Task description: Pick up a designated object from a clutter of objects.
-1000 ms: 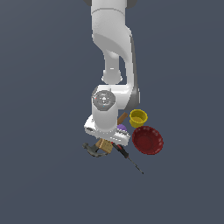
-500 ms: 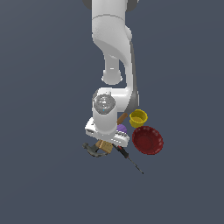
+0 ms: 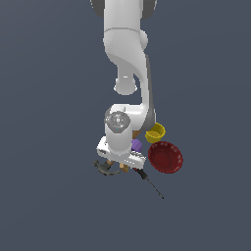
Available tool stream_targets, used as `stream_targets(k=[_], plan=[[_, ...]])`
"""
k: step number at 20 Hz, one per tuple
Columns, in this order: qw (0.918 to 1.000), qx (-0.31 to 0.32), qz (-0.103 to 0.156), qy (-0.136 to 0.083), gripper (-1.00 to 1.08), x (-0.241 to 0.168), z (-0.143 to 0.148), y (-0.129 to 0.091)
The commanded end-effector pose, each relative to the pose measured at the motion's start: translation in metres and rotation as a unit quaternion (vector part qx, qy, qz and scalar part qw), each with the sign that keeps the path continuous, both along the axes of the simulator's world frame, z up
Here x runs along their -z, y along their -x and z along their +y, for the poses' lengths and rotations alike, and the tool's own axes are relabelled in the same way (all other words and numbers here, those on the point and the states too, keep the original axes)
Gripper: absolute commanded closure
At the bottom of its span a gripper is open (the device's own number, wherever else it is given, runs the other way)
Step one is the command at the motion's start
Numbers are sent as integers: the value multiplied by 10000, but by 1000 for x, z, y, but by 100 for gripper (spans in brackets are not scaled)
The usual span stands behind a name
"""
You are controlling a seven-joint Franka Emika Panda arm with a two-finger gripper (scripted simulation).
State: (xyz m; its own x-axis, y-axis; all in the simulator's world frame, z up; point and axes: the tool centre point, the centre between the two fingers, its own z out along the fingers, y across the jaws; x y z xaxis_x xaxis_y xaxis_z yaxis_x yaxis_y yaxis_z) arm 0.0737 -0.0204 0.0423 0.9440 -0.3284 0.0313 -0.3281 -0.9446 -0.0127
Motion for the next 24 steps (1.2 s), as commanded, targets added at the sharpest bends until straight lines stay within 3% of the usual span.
stream_targets(k=[1,10,11,12,24], plan=[[9999,21,168,8,108,17,-4,12],[9999,21,168,8,108,17,-4,12],[10000,-11,-9,2,108,1,1,-1],[10000,-11,-9,2,108,0,0,-1],[10000,-8,4,2,108,-31,-12,19]])
